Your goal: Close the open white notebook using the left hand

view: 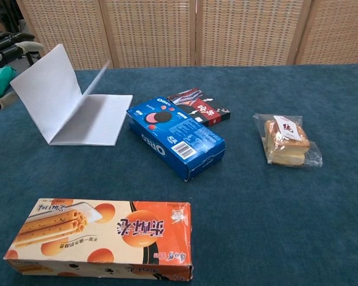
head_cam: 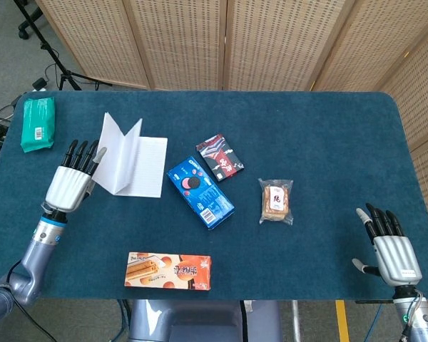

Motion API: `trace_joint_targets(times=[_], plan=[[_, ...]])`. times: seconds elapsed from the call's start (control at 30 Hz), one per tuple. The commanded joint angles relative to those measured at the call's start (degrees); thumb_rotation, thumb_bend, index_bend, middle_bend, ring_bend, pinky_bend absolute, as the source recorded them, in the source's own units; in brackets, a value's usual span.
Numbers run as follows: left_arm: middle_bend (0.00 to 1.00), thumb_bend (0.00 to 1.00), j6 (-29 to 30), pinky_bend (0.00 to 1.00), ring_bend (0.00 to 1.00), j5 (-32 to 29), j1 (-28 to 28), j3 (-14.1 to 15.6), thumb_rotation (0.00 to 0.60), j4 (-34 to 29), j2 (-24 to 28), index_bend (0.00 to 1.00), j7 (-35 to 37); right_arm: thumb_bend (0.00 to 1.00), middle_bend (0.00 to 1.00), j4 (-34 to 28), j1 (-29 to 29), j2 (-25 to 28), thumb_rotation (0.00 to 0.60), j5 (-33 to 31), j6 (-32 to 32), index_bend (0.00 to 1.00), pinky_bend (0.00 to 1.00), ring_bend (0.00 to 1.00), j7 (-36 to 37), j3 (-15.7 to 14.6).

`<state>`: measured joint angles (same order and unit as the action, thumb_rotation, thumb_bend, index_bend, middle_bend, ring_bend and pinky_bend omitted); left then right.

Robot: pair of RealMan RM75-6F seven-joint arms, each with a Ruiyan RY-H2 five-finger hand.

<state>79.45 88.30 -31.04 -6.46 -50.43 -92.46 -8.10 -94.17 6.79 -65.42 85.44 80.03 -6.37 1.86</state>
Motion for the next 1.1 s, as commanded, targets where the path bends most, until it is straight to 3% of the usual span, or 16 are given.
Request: trace_joint_targets(times=[0.03,0.1,0.27,0.6,0.77,0.83,0.93,1.1], plan=[[0.00,0.24,1.91,0.00,0.00,0.45,-0.12,-0.44,0.600,1.19,-1.35,0.00,1.81,0.10,0.00,0.01,0.01,0.03,0.600,0.02,-0.01,0.05,0.00,0.00,0.10,0.00],[0.00,0.13,2.68,0.00,0.00,0.74,-0.09,-0.41,0.600,2.35,-2.05,0.00,3.14,0.10,0.00,0.04,0.01,0.04,0.600,0.06,-0.01,0.05,0.00,0.00,0.17,0.00],[0.00,0.03,3.25,0.00,0.00,0.70,-0.03,-0.41,0.600,5.01,-3.32,0.00,5.40,0.09,0.00,0.00,0.01,0.03,0.600,0.09,-0.03,0.05,0.00,0.00,0.11,-0.04],[0.00,0.03,3.81,0.00,0.00,0.85,1.71,0.97,0.600,2.89,-1.58,0.00,5.58,0.10,0.00,0.01,0.05,0.06,0.600,-0.06,-0.24,0.05,0.00,0.00,0.03,-0.05],[0.00,0.03,3.23,0.00,0.00,-0.68,5.02,2.40,0.600,-3.62,1.79,0.00,5.84,0.10,0.00,0.16,-0.02,0.03,0.600,-0.19,0.00,0.05,0.00,0.00,0.19,0.12],[0.00,0.03,6.00,0.00,0.00,-1.78,10.13,4.42,0.600,-10.86,5.79,0.00,5.60,0.10,0.00,0.05,-0.04,0.08,0.600,-0.27,0.01,0.05,0.00,0.00,0.17,0.15],[0.00,0.03,6.64,0.00,0.00,-3.05,13.42,5.91,0.600,-18.47,9.62,0.00,3.00,0.10,0.00,-0.07,-0.06,0.08,0.600,-0.26,0.04,0.05,0.00,0.00,-0.03,0.12],[0.00,0.03,7.27,0.00,0.00,-5.23,17.88,7.95,0.600,-26.41,13.27,0.00,-0.42,0.10,0.00,-0.23,-0.05,0.01,0.600,-0.28,-0.05,0.05,0.00,0.00,-0.52,0.06]])
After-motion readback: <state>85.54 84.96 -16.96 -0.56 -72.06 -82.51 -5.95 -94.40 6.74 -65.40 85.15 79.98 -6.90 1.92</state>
